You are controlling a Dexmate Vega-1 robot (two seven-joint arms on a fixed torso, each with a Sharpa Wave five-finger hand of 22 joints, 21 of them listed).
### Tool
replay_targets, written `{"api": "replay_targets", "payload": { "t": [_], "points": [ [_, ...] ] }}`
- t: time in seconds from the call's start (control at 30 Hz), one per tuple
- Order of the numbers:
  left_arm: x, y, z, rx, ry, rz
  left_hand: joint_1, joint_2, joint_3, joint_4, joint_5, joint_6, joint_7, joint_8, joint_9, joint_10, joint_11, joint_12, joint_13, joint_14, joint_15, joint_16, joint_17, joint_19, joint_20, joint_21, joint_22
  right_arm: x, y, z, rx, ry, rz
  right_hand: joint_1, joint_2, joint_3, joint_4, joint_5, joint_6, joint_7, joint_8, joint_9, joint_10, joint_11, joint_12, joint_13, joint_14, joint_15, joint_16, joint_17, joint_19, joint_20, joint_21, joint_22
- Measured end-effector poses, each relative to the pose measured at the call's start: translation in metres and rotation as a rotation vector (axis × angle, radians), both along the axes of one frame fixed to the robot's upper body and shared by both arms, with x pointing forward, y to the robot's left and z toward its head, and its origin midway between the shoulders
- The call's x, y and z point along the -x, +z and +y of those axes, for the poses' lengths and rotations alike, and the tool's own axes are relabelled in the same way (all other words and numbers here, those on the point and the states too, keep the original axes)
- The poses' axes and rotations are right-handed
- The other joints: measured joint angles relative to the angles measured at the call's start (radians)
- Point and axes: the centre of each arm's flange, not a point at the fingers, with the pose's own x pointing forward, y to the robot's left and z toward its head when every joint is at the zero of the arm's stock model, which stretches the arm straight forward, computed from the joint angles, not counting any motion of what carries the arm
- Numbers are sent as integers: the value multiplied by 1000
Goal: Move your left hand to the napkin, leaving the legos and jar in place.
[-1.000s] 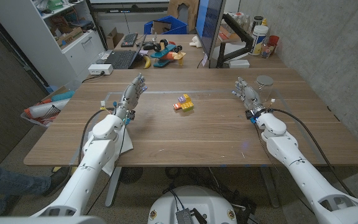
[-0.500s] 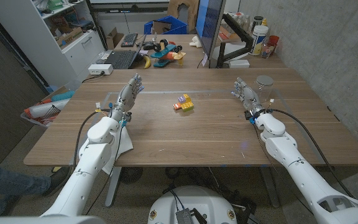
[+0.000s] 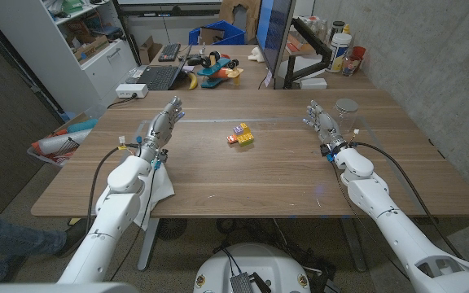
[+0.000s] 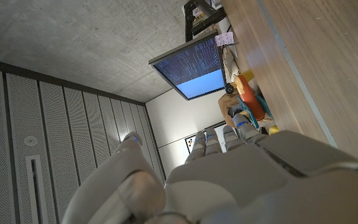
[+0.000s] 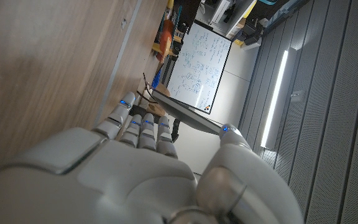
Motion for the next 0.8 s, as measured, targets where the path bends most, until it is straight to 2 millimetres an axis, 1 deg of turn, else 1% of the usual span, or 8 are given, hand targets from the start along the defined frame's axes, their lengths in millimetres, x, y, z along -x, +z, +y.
{"api": "replay_targets", "payload": {
  "t": [0.07, 0.3, 0.73, 0.8],
  "points": [
    [4, -1, 1, -3, 3, -8, 0, 0, 4, -4, 0, 0, 0, 0, 0, 0, 0, 0, 0, 0, 0, 0, 0, 0, 0, -3, 0, 1, 0, 0, 0, 1, -2, 0, 0, 0, 0, 0, 0, 0, 0, 0, 0, 0, 0, 0, 0, 0, 0, -2, 0, 0, -4, 0],
    [15, -4, 5, -10, 17, -26, 0, 0, 1, -7, 0, 4, -4, 0, 0, 0, 0, 0, -4, 0, 0, 0, 0, 0, 0, -7, 0, 2, 1, 0, 1, -1, -8, 0, 0, -3, -3, 0, 0, 0, 0, 0, 0, 0, 0, 0, 0, 0, 0, -5, 0, 0, -4, 0],
    [30, -11, 10, -24, 43, -44, 0, 0, 5, -11, 0, 8, 0, 0, 0, 0, 0, 0, -7, 0, 0, 0, 0, 0, 0, -15, 0, 3, 0, 1, 6, -2, -10, 0, 0, -3, -3, 0, 0, 0, 0, 0, 0, 0, -4, 0, 0, 0, 0, -5, 0, 0, -11, 0],
    [32, -12, 11, -30, 51, -51, 5, 5, 3, -14, 0, 8, 0, 0, 0, 0, 0, 0, -9, 0, 0, 0, 0, 0, 0, -18, 0, 3, 0, 1, 8, -1, -11, 0, 0, -3, -3, 0, 0, 0, 0, 0, 0, 0, -4, 0, 0, 0, 0, -9, 0, 0, -11, 0]
  ]
}}
